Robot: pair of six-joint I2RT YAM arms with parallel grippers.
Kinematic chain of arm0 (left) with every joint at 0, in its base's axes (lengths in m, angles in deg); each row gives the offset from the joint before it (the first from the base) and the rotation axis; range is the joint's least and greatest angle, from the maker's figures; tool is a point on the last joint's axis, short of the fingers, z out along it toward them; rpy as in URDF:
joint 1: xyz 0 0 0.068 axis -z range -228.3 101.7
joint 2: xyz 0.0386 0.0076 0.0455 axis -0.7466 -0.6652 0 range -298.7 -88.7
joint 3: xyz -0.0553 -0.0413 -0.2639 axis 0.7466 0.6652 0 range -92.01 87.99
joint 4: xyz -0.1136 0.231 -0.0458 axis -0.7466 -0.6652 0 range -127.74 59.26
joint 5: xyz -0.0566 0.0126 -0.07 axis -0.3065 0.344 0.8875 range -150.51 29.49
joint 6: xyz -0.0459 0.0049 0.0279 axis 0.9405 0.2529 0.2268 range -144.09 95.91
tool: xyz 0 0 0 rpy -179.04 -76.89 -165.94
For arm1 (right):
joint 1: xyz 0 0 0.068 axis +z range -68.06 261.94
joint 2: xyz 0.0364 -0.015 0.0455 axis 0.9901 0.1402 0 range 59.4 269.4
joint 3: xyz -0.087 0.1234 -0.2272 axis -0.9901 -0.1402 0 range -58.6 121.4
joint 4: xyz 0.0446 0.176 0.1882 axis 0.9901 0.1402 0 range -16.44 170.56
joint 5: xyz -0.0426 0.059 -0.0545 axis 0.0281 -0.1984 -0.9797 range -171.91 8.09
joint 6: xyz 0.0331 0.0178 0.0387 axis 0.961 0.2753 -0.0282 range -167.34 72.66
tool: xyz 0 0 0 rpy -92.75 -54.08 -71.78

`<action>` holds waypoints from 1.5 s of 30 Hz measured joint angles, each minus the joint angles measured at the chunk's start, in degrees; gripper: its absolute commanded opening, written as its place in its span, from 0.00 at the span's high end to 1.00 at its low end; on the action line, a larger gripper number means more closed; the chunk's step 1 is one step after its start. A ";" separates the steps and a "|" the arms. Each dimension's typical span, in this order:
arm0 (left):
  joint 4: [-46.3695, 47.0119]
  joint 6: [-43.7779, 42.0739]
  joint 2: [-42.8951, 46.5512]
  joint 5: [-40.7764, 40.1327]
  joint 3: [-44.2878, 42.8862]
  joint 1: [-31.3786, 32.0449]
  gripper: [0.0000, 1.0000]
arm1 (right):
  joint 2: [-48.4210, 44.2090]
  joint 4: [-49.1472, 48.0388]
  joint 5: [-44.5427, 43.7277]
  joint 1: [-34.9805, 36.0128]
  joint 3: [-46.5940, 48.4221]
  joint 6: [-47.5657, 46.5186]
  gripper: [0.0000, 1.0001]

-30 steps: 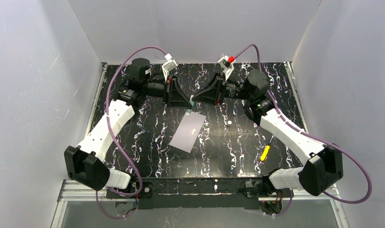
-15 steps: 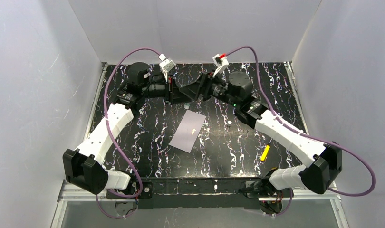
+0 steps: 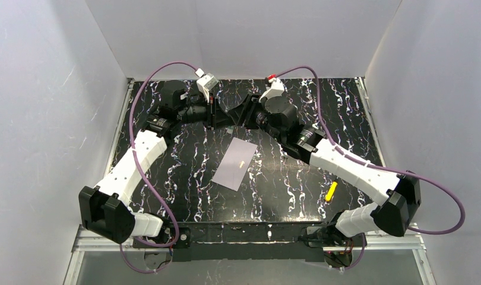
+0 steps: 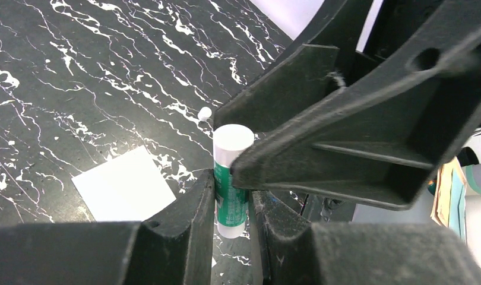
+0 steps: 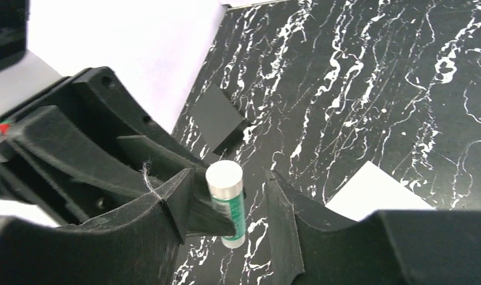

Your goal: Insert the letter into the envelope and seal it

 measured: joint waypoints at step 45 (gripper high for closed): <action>3.76 4.57 1.79 36.24 -1.88 -1.88 1.00 | -6.08 -28.37 56.22 -12.63 -9.40 -6.99 0.18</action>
